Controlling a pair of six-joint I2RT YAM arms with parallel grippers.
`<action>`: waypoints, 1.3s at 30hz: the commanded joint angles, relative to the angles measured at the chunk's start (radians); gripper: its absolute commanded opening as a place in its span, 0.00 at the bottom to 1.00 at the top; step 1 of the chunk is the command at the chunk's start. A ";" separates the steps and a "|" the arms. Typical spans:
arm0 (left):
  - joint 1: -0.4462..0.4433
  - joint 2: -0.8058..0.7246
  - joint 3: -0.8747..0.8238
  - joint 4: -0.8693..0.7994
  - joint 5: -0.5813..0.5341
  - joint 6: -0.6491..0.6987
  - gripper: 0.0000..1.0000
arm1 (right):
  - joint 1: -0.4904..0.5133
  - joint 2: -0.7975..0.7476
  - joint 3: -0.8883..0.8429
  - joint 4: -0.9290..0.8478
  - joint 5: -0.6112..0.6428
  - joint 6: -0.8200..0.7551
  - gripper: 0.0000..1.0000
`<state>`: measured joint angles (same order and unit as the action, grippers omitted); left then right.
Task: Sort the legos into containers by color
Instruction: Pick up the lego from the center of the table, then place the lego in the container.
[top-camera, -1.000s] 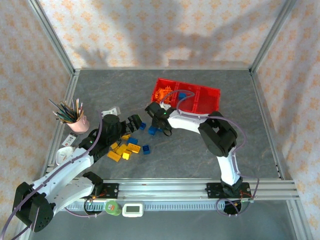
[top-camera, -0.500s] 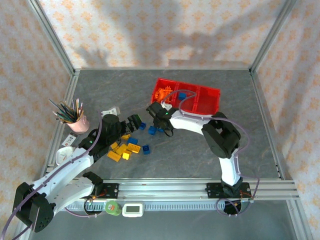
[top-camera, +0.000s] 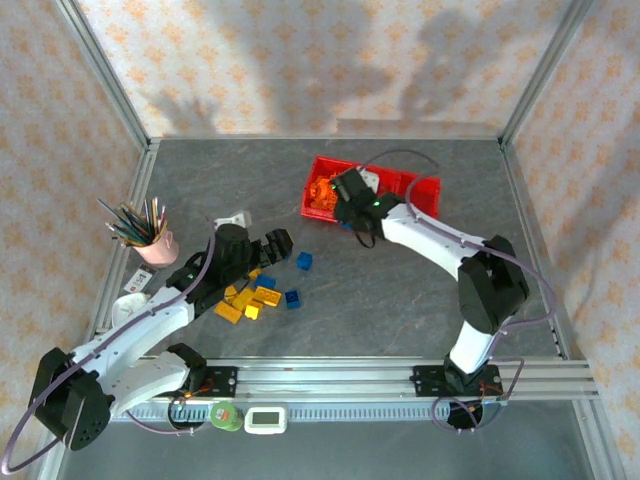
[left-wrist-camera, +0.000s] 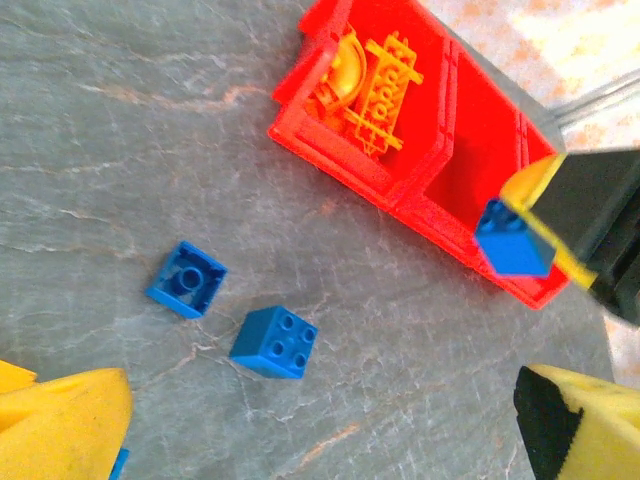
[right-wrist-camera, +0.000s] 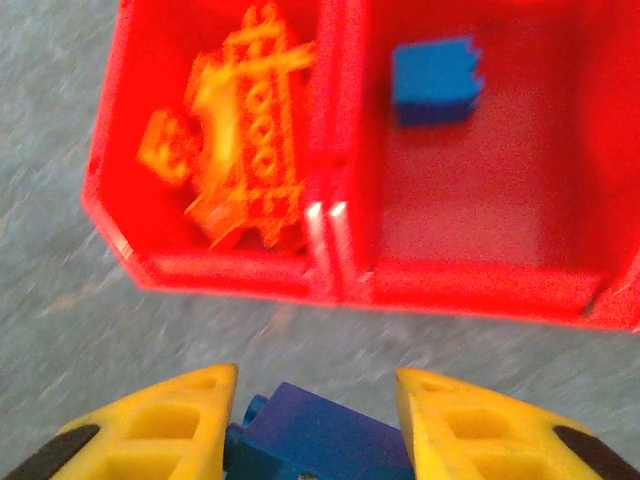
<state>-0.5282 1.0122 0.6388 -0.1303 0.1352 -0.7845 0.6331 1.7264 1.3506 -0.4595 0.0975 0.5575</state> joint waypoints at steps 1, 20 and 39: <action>-0.033 0.052 0.056 0.064 0.018 0.002 0.99 | -0.070 0.001 0.033 -0.034 0.034 -0.092 0.35; -0.065 0.236 0.156 0.162 0.029 0.019 0.99 | -0.208 0.328 0.296 0.017 0.003 -0.239 0.47; -0.063 0.143 0.145 0.100 -0.034 0.041 0.99 | -0.137 0.030 0.093 0.043 -0.066 -0.194 0.62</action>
<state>-0.5877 1.1927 0.7792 -0.0036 0.1410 -0.7662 0.4614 1.7966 1.4864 -0.4183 0.0448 0.3435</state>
